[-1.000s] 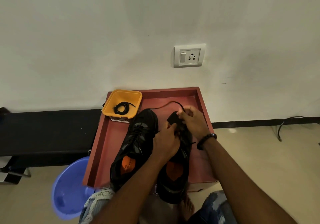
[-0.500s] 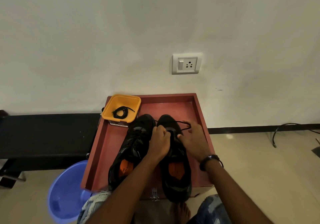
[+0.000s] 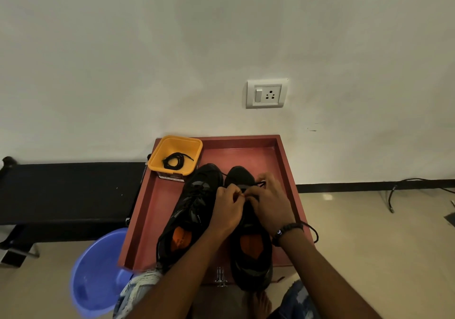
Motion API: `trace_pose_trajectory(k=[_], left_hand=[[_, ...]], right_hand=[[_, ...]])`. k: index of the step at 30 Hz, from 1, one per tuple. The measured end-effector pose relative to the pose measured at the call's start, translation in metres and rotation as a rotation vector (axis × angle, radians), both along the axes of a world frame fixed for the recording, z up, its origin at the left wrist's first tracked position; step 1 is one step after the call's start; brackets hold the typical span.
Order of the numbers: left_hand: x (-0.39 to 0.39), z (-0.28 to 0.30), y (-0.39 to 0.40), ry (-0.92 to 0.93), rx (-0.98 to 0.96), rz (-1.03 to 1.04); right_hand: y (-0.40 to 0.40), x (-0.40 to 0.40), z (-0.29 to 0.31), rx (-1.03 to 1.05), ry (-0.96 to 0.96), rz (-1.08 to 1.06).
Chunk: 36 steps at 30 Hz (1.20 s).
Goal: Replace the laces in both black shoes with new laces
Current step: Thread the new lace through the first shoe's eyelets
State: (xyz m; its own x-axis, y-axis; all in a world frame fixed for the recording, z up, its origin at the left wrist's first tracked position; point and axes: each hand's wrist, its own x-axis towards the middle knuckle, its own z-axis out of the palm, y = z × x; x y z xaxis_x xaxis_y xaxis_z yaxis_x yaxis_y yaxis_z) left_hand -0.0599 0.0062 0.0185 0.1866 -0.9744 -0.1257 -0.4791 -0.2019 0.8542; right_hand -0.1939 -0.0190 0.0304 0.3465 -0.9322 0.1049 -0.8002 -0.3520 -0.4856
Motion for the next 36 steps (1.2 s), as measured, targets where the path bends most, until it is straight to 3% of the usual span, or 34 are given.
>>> trace_pose_trajectory(k=[3,6,12,18,21,26,32,36], left_hand=[[0.001,-0.006,0.012,-0.041,0.067,-0.023],[-0.004,-0.011,0.023,-0.269,0.185,-0.101],[-0.020,-0.009,0.013,-0.402,0.182,0.012],[-0.021,-0.010,0.010,-0.377,0.152,0.034],[-0.018,-0.010,0.006,-0.326,0.152,0.040],[-0.012,-0.009,0.009,-0.252,0.094,0.050],[-0.002,-0.013,0.011,-0.189,0.061,0.067],[-0.001,-0.015,0.010,-0.181,0.070,0.085]], right_hand=[[-0.005,-0.001,-0.004,-0.044,0.000,0.007],[-0.010,-0.001,-0.001,-0.028,-0.077,-0.025],[-0.009,-0.002,0.002,-0.030,-0.140,-0.026],[0.012,0.018,0.020,0.052,-0.367,0.153],[0.007,0.016,0.021,0.164,-0.456,0.072],[-0.017,0.003,0.002,0.296,-0.256,-0.042],[-0.029,0.013,-0.007,0.234,-0.032,-0.084],[-0.035,0.014,-0.014,0.244,0.007,-0.099]])
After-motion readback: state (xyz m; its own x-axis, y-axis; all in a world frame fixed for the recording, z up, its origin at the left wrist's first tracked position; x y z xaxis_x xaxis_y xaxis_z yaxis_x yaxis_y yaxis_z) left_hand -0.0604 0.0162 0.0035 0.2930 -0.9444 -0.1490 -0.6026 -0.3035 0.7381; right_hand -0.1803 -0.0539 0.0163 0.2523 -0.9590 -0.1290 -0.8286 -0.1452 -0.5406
